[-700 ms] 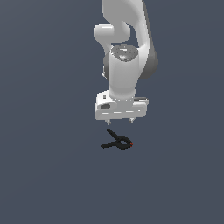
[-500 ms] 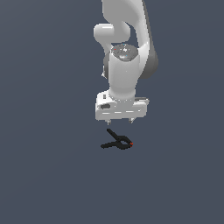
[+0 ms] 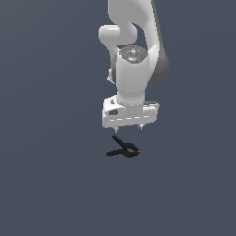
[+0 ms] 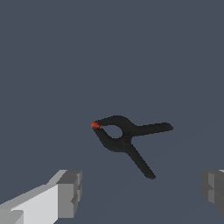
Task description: Pick up the object and move it to a goal position.
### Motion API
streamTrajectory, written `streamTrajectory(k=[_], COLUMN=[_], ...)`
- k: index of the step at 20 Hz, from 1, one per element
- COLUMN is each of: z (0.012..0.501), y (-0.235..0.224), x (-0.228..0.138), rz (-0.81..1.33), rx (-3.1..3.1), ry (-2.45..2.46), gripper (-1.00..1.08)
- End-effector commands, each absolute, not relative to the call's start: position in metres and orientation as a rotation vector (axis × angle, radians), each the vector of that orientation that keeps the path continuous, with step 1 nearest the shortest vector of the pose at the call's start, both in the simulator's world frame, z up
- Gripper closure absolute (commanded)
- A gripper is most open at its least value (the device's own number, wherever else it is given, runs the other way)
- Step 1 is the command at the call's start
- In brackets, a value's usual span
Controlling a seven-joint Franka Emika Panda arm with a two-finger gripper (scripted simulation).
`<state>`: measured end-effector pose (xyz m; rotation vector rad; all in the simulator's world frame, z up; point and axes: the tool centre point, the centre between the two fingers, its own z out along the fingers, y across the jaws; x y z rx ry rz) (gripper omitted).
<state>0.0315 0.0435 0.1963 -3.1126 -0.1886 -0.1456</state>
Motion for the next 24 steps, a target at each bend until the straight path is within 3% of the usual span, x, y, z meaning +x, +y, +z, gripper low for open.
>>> streamTrajectory(k=[1, 24], z=[0.196, 0.159], y=[0.043, 0.039], x=[0.031, 0.036], rz=[-0.145, -0.096], rx=[-3.113, -3.062], ry=[-0.187, -0.734], gripper=[-0.92, -0.92])
